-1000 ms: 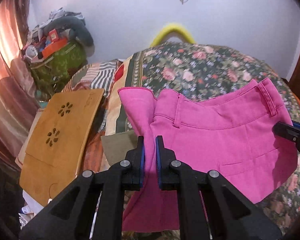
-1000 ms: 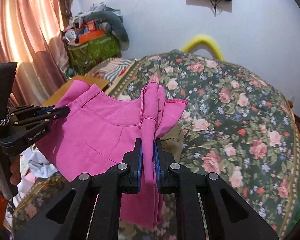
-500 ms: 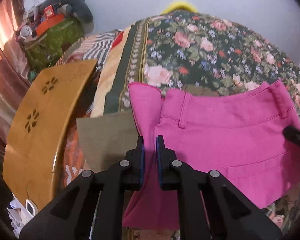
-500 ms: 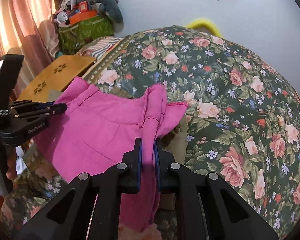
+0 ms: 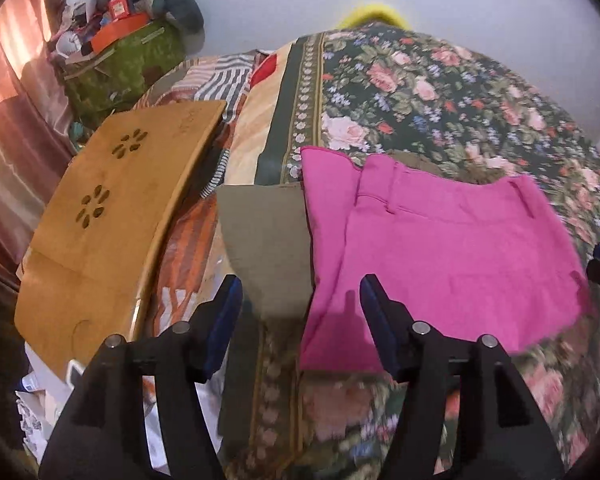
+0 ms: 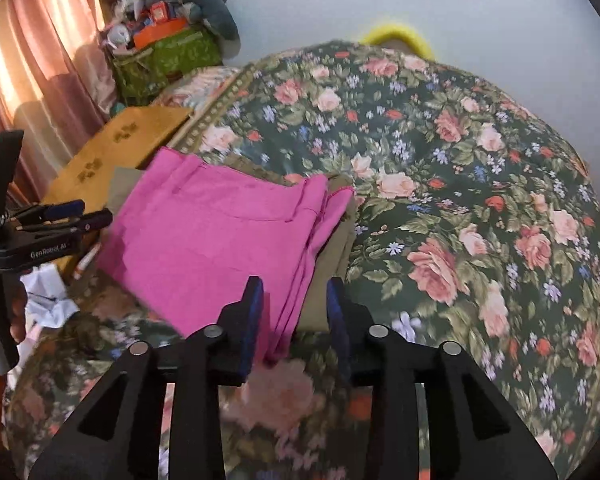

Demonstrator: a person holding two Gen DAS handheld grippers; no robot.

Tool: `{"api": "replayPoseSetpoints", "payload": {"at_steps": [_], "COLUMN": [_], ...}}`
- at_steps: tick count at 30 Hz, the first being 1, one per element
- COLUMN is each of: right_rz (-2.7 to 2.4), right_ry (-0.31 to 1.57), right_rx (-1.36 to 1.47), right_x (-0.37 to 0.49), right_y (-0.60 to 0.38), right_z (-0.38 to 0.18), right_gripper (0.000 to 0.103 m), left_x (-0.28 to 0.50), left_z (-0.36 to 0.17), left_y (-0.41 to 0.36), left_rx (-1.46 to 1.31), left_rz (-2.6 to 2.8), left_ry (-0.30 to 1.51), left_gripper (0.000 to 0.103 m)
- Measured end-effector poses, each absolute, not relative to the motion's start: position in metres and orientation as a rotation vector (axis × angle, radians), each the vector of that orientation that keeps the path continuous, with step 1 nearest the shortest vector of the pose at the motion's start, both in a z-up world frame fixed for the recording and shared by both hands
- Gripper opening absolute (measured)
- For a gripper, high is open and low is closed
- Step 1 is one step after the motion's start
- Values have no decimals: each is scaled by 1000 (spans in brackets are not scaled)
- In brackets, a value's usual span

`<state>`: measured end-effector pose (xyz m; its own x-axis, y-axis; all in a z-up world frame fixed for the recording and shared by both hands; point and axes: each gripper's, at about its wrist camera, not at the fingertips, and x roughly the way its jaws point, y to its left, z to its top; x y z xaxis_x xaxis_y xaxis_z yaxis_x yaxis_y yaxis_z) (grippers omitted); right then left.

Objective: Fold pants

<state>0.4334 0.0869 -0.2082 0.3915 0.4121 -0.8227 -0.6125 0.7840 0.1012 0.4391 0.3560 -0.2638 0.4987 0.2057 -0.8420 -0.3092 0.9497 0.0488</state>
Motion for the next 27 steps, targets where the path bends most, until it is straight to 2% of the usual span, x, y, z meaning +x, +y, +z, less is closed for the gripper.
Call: {"api": "replayPoseSetpoints", "payload": {"at_steps": [7, 18, 27], "right_rz": [692, 777, 792], "right_ry": [807, 501, 280], "right_rx": [-192, -106, -71], "right_x": [386, 277, 186], "right_y": [64, 20, -16], "right_z": [-140, -27, 25], "right_gripper": [31, 31, 31], "left_x": [385, 248, 122], "left_z": [-191, -38, 18], "left_y": [329, 240, 187], "left_rx": [-100, -8, 27], "left_rz": [280, 180, 192], "left_ry": [895, 533, 294], "left_gripper": [61, 61, 61]}}
